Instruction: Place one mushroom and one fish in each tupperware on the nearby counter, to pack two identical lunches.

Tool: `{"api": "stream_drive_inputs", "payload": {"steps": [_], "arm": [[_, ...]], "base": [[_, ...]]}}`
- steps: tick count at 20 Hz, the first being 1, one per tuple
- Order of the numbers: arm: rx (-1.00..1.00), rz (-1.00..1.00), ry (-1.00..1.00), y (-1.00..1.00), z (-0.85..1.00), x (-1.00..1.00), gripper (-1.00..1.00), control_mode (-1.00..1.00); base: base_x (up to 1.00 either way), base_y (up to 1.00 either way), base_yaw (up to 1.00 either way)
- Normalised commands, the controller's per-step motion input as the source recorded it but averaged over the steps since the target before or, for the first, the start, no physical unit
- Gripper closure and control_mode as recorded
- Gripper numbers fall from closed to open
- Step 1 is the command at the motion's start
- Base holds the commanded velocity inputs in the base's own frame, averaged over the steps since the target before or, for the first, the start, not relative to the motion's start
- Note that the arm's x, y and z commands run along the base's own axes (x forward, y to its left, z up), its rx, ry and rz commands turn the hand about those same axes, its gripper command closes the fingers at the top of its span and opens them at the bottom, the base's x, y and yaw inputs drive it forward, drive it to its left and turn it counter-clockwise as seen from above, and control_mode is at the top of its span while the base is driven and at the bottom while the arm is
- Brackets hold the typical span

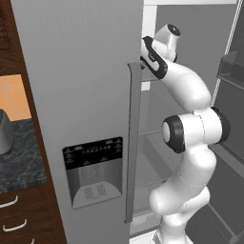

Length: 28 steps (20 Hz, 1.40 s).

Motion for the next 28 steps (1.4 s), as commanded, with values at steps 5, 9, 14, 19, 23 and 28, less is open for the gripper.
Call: {"api": "stream_drive_inputs", "payload": {"steps": [5, 9, 14, 19, 23, 28], "arm": [[0.00, 0.11, 0.00, 0.01, -0.06, 0.29, -1.00, -1.00], [0.00, 0.09, 0.00, 0.02, -0.14, 0.32, -1.00, -1.00], [0.00, 0.09, 0.03, 0.08, -0.23, 0.10, -1.00, -1.00], [0.00, 0.08, 0.12, 0.11, -0.07, 0.00, -1.00, -1.00], [0.00, 0.07, 0.10, 0.13, -0.09, 0.00, 1.00, -1.00], [0.00, 0.03, 0.03, 0.03, -0.06, 0.00, 1.00, -1.00]], "base": [[0.00, 0.00, 0.00], [0.00, 0.00, 0.00], [0.00, 0.00, 0.00], [0.00, 0.00, 0.00], [0.00, 0.00, 0.00], [0.00, 0.00, 0.00]]}}
